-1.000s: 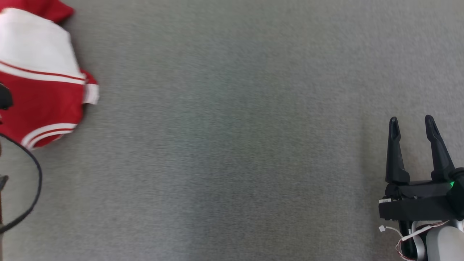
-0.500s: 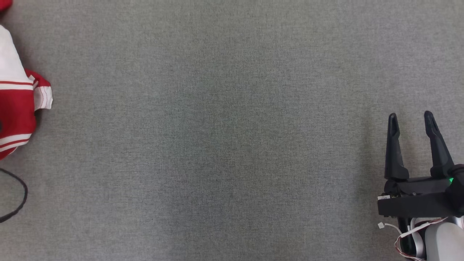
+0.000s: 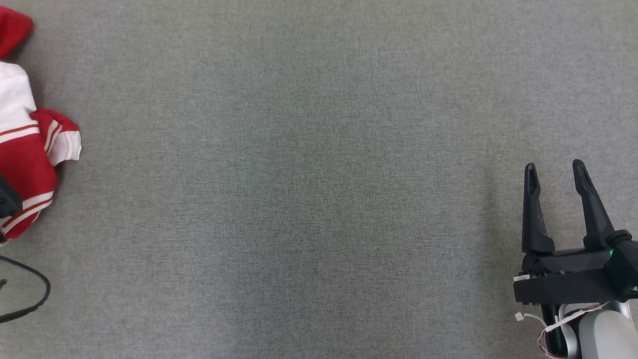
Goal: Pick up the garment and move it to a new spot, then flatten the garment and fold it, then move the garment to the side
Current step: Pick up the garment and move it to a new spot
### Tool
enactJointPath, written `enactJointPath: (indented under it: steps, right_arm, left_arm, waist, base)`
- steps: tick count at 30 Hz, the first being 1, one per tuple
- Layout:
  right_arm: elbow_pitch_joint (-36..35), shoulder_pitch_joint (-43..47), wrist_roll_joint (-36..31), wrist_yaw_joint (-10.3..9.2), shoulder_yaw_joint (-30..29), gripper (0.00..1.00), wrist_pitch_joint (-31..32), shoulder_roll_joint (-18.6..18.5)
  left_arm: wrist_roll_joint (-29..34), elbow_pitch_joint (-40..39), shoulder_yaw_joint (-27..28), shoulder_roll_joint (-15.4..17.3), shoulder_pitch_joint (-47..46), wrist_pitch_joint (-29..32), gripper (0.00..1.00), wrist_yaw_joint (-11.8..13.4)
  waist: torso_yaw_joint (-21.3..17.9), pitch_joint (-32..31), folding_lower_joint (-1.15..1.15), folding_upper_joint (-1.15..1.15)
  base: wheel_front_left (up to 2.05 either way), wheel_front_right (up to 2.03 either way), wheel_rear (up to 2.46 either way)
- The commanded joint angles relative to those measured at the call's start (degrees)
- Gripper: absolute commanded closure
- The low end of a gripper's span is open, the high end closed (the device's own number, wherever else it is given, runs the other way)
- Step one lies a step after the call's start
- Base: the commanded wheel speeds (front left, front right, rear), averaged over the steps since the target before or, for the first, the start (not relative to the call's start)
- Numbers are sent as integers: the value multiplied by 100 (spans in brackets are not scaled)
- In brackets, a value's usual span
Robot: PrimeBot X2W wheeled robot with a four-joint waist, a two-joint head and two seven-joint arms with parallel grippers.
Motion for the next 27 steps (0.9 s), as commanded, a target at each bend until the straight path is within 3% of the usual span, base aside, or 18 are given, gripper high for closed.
enactJointPath:
  steps: [1, 11, 17, 27]
  right_arm:
    - [17, 46, 10, -14, -12, 0, -31, -11]
    - [284, 180, 82, -13, 50, 0, -109, 87]
    - [514, 263, 159, -14, 67, 0, -202, 175]
    - [887, 287, 330, -14, 134, 0, -302, 261]
  left_arm:
    - [78, -19, -17, 9, -60, -108, 100, 29]
    - [283, -659, -144, 257, -438, -1098, 100, 4]
    - [501, -1498, -379, 327, -818, -1247, 100, -30]
    - [643, -3004, -1023, -186, -1421, -794, 100, -206]
  waist:
    - [23, -83, 1, -1]
    - [134, -690, 1, -1]
    - [50, -1036, 1, -1]
    - [-502, -1367, 1, -1]
  base:
    - [0, 0, 0]
    - [0, 0, 0]
    - [0, 0, 0]
    - [0, 0, 0]
